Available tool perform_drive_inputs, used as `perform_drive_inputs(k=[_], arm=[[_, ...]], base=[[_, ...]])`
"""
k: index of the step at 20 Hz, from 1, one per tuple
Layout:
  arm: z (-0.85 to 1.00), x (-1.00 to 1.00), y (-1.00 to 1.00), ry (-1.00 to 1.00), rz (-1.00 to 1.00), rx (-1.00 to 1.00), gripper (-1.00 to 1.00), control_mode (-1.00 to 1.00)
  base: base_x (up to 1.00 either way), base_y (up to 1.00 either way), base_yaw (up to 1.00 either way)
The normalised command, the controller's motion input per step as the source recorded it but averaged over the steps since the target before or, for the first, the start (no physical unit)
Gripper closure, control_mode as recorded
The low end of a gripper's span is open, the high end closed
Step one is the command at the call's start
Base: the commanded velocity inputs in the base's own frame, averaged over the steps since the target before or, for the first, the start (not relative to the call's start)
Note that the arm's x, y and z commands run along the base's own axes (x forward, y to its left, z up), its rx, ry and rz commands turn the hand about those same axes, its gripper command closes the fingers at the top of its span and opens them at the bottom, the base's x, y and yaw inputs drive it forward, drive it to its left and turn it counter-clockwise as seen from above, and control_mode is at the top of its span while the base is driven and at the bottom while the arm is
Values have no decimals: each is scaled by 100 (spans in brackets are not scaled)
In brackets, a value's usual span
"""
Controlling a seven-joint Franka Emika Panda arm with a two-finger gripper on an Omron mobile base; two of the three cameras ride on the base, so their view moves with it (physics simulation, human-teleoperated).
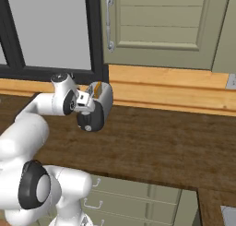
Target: Start the toaster. Once the lever pops up, take the bread to the plate on the dining counter.
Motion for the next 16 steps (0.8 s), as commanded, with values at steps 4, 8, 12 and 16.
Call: perform_drive_inputs(k=[4, 8, 12, 16], arm=[[-27, 32, 0, 0, -1, 0, 100, -100], [-21, 32, 0, -1, 0, 0, 100, -100], [-10, 29, 0, -1, 0, 0, 100, -100], [-16, 17, 0, -1, 0, 0, 100, -100]], base=[[0, 0, 0], [0, 0, 0], [0, 0, 0], [0, 0, 0]])
